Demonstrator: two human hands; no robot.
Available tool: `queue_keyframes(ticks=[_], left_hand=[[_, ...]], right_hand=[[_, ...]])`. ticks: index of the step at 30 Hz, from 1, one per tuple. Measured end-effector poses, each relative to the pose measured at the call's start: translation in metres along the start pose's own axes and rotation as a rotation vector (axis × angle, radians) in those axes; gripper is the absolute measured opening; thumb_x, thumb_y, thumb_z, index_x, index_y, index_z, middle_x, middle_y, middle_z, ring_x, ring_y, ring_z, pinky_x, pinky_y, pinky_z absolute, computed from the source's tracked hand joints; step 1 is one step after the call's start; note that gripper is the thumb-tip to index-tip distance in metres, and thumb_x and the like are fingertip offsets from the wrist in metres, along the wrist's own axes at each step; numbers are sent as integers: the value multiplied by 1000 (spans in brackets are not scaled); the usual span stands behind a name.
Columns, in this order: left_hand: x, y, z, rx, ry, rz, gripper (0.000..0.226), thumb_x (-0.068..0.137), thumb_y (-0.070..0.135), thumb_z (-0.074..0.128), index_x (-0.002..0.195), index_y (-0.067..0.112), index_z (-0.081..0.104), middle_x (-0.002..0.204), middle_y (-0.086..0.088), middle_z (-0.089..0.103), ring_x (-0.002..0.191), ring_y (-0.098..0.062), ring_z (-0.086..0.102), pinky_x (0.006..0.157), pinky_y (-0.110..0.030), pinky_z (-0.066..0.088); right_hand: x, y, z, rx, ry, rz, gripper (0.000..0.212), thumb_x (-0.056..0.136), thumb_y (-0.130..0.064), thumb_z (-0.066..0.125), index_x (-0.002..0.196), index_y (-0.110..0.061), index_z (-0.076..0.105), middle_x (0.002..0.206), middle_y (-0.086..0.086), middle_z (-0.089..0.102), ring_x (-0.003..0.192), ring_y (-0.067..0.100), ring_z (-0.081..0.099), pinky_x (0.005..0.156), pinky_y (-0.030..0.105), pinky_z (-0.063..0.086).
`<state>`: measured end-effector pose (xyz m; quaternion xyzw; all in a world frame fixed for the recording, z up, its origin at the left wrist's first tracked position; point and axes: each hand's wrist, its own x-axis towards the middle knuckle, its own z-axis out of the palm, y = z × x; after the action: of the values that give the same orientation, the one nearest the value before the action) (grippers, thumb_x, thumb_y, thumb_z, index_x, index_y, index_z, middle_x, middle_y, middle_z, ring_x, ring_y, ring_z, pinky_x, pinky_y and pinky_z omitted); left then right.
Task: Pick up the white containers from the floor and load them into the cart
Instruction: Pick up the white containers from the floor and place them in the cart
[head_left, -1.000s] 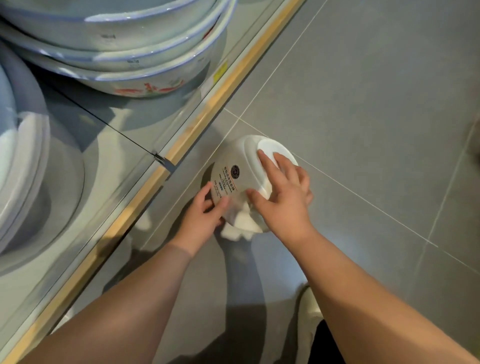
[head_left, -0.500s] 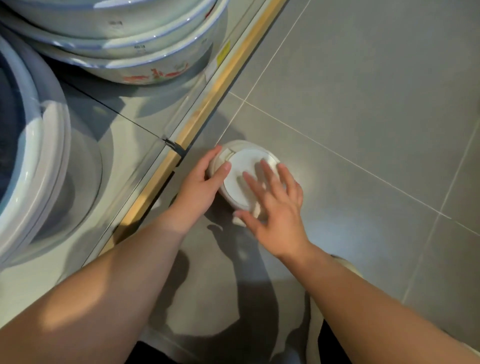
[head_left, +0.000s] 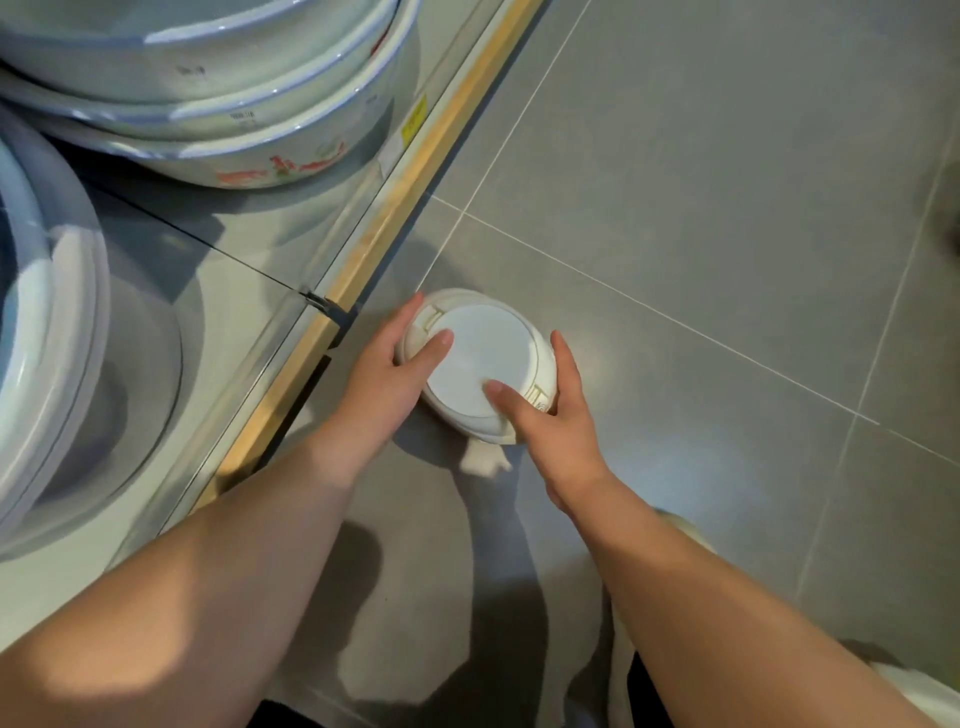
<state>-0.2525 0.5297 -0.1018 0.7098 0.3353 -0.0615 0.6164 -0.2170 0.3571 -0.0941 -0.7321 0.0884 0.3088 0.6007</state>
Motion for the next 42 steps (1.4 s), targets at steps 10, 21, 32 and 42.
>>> queue_keyframes(ticks=[10, 21, 32, 42], left_hand=[[-85, 126, -8, -258, 94, -48, 54, 81, 46, 67, 131, 54, 46, 136, 18, 51, 126, -9, 48, 104, -44, 46], [-310, 386, -104, -330, 110, -21, 56, 65, 58, 72, 115, 69, 49, 133, 18, 52, 122, -12, 54, 100, -45, 49], [-510, 444, -171, -492, 402, 1, 59, 87, 27, 69, 139, 40, 46, 121, 15, 55, 105, -5, 57, 84, -39, 58], [-615, 426, -158, -787, 978, -41, 59, 83, 33, 72, 137, 40, 48, 123, 13, 60, 108, -16, 63, 86, -43, 57]], right_hand=[[-70, -137, -43, -49, -55, -2, 91, 69, -29, 82, 144, -36, 32, 138, -17, 46, 124, 7, 47, 105, 35, 43], [-298, -407, -71, -138, -164, -52, 95, 61, -42, 84, 139, -51, 30, 139, -19, 44, 125, 9, 49, 103, 43, 46], [-446, -501, -39, -220, -480, -133, 64, 68, -27, 84, 116, -54, 52, 127, -9, 58, 115, 15, 58, 98, 43, 49], [-482, -521, 26, -625, -991, -375, 73, 68, -39, 81, 131, -38, 46, 122, -14, 55, 116, 15, 53, 100, 41, 47]])
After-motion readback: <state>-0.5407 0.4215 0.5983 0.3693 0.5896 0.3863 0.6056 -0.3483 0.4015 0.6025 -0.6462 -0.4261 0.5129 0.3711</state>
